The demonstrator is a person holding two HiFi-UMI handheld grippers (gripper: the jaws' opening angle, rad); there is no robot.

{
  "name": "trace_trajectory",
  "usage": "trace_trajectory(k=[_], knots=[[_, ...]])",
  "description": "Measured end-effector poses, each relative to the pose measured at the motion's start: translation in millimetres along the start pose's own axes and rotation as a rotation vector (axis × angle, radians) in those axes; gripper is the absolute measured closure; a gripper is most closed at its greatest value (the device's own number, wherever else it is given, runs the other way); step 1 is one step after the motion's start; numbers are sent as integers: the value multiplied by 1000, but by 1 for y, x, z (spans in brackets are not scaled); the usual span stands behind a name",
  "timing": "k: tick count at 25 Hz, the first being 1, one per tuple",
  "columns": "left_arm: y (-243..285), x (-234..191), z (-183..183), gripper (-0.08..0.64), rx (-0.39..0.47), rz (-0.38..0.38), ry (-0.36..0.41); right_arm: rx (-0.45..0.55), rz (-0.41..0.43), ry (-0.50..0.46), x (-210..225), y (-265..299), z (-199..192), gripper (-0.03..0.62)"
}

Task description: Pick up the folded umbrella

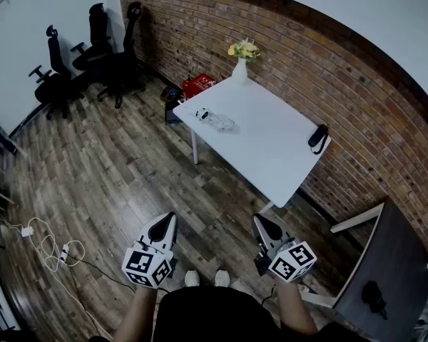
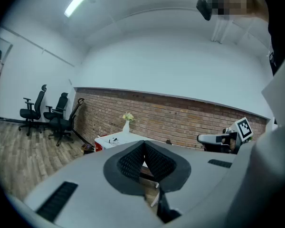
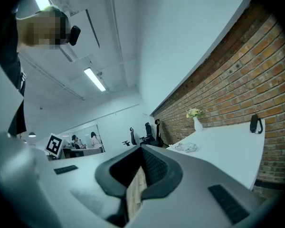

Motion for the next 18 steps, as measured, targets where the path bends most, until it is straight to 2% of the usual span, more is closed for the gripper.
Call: trace_trajectory(k=[11,18], knots=[[-6,-29,9,548,18,-16,-29,26,-14,-5,-20,19,5,571],[-7,-52,9,548,31,-35,-97,97,-45,170,-19,28,1,571]])
Point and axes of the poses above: the fingertips, and each gripper's own axes: y forward along the fingers, x to its right, z out of its top, the point moved 5 cm from there along -y, backward along the fingers, and after that the axes turned 7 degrees about -y, right-handed, at the moved point
